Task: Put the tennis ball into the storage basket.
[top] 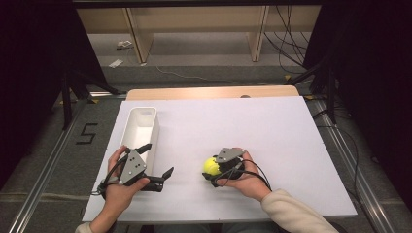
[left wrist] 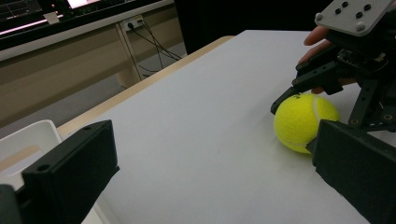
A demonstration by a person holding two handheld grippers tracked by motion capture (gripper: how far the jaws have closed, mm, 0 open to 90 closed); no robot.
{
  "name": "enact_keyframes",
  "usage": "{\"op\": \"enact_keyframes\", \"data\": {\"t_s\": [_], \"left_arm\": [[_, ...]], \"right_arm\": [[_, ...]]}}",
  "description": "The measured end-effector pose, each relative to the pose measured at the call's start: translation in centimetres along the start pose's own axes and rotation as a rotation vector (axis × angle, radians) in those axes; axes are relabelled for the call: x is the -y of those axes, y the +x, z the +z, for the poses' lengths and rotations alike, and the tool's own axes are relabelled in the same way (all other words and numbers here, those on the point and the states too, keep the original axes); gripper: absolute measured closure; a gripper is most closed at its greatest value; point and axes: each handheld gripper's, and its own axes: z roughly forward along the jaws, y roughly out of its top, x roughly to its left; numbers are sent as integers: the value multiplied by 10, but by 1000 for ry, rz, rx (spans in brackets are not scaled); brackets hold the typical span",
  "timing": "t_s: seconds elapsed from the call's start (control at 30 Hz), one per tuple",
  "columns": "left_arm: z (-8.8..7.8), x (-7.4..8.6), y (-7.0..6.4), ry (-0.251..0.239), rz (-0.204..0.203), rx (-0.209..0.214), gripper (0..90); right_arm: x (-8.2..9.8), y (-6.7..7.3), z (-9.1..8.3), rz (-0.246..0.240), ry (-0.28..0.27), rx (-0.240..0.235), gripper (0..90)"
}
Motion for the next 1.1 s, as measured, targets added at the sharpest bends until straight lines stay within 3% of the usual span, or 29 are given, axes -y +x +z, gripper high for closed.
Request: {"op": "enact_keyframes", "data": {"t_s": [1.1], "left_arm": [[-1, -1, 0, -6, 1, 3, 0]], "right_arm": [[-9, -1, -8, 13, -45, 12, 265]]}}
